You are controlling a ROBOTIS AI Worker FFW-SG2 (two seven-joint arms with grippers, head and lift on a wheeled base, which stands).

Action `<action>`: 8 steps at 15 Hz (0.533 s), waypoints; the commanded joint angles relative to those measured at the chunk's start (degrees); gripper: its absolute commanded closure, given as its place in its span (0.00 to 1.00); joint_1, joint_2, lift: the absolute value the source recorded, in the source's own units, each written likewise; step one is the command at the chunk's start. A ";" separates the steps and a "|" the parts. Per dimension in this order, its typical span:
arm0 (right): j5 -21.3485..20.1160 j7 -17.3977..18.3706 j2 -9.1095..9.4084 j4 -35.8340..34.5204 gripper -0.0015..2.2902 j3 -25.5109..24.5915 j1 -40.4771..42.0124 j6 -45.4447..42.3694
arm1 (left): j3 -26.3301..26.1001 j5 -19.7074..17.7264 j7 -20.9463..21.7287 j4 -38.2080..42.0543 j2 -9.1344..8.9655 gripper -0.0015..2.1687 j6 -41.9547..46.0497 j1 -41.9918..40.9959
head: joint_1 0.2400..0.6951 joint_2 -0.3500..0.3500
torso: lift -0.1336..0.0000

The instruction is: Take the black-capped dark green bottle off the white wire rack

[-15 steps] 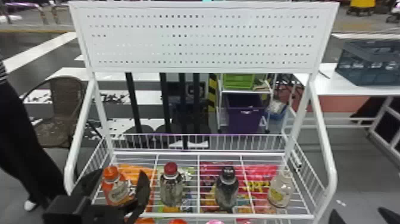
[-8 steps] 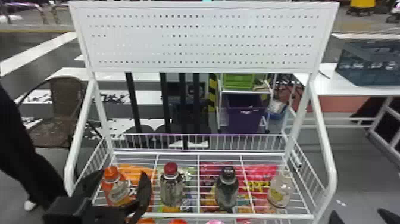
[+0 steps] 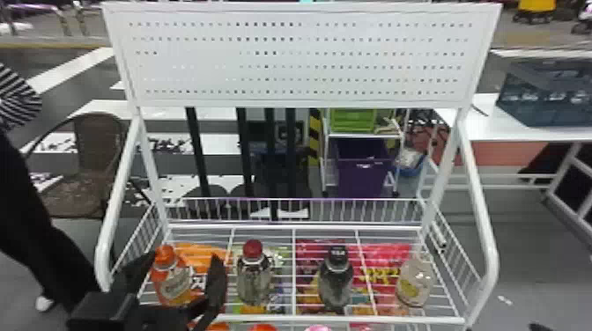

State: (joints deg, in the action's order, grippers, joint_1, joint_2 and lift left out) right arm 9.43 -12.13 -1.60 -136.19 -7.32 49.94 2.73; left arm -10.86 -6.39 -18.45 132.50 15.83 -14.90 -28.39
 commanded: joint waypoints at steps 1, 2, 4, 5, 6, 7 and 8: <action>-3.71 0.00 -0.16 6.37 0.04 4.68 -2.21 -4.35 | -0.30 0.07 -0.01 -0.05 -0.01 0.06 0.00 0.00 | 0.57 0.50 | 1.00; -5.38 0.17 -0.24 9.89 0.04 7.14 -4.15 -5.75 | -0.30 0.07 -0.01 0.04 -0.10 0.06 0.00 0.00 | 0.57 0.50 | 1.00; -6.18 0.70 -0.24 18.59 0.05 9.87 -9.86 -9.80 | -0.39 0.15 -0.01 0.21 -0.10 0.06 0.00 0.00 | 0.57 0.50 | 1.00; -6.53 1.23 -0.24 22.37 0.05 11.19 -13.02 -9.80 | -0.39 0.33 -0.01 0.39 -0.01 0.06 -0.18 0.00 | 0.57 0.50 | 1.00; -7.14 2.11 -0.33 25.71 0.05 12.59 -16.01 -9.80 | -0.39 0.33 -0.01 0.48 -0.10 0.06 -0.18 0.00 | 0.57 0.50 | 1.00; -8.46 3.08 -0.51 28.08 0.05 14.53 -18.38 -9.80 | -0.39 0.33 -0.01 0.48 -0.10 0.06 -0.18 0.00 | 0.57 0.50 | 1.00; -9.16 4.13 -0.51 30.72 0.06 15.93 -20.93 -9.80 | -0.39 0.33 -0.01 0.39 -0.10 0.06 -0.18 0.00 | 0.57 0.50 | 1.00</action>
State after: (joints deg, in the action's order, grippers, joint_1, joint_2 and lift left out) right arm 1.39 -8.56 -2.04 -109.00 6.54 32.38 -7.04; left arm -11.25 -6.07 -18.46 132.95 15.75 -15.07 -28.39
